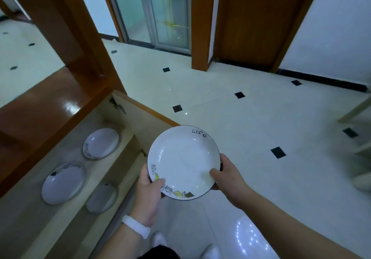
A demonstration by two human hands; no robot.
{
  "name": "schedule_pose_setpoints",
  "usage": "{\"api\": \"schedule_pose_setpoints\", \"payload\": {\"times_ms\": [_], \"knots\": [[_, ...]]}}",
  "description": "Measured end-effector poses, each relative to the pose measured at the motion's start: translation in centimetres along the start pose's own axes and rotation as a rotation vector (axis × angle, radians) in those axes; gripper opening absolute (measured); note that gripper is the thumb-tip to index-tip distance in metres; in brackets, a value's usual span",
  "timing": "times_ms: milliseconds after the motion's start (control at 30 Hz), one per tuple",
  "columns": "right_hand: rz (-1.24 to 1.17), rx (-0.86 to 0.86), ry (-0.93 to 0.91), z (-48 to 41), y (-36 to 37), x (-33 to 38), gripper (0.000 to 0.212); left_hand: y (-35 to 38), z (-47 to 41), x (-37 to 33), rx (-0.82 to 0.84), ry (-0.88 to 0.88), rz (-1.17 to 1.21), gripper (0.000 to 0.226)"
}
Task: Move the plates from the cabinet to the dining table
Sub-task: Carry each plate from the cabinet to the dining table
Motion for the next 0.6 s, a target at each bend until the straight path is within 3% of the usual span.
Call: {"api": "schedule_pose_setpoints", "payload": {"times_ms": [600], "knots": [[-0.246, -0.39, -0.115, 3.4, -18.7, 4.6, 0.043, 21.8, -1.8, -4.5, 0.426, 0.059, -0.198, 0.063]]}}
Point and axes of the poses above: each hand's wrist, its own z-axis away from the middle knuckle, its own y-axis out of the palm, x = y × z, the point moved 9 cm from there along -z, towards the middle knuckle, and after that the axes turned 13 degrees about -z, right-handed, at the moved point
